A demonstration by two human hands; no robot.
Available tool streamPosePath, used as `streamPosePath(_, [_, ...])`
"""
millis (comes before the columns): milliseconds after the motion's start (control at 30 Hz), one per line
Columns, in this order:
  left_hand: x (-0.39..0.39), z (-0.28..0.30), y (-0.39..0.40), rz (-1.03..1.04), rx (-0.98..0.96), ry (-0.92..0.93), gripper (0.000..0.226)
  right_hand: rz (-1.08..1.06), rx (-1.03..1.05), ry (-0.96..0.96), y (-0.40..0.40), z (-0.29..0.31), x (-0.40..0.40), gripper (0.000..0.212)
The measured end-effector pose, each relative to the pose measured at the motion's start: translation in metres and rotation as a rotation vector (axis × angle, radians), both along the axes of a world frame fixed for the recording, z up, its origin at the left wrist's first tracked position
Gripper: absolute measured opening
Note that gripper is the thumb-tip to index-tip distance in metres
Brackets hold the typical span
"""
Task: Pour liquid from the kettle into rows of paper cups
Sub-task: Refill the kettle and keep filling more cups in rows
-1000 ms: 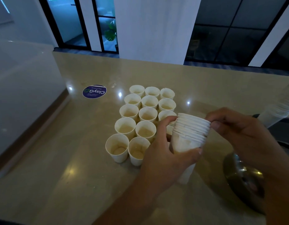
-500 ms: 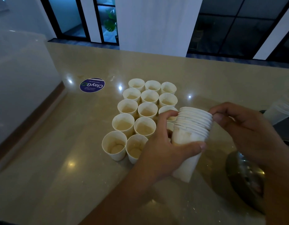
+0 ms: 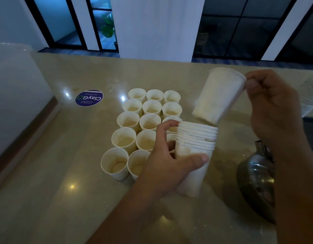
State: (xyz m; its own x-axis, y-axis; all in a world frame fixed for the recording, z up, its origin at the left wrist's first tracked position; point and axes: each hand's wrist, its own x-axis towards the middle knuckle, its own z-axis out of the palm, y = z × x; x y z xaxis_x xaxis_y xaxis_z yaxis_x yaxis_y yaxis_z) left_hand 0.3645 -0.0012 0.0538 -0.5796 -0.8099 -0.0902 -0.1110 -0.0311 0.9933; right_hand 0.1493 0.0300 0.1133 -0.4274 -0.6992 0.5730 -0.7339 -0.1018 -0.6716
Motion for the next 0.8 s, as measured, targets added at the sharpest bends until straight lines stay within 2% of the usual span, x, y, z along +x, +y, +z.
streamPosePath(100, [-0.003,0.002,0.001,0.052,-0.026,0.066,0.08,-0.066,-0.056,0.004,-0.011,0.005,-0.009,0.012])
streamPosePath(233, [-0.013,0.002,0.014,0.097,-0.037,0.125,0.088,-0.074,-0.001,-0.004,-0.032,0.006,-0.021,0.012])
streamPosePath(433, [-0.021,-0.002,0.028,0.053,-0.2,0.132,0.104,-0.031,0.371,0.056,-0.077,-0.026,-0.044,0.019])
streamPosePath(600, [-0.028,-0.007,0.029,-0.028,-0.302,0.113,0.092,-0.042,0.585,0.178,-0.109,-0.062,-0.059,0.02])
streamPosePath(800, [-0.031,-0.016,0.033,-0.056,-0.283,0.078,0.087,-0.068,0.694,0.169,-0.129,-0.085,-0.052,0.021])
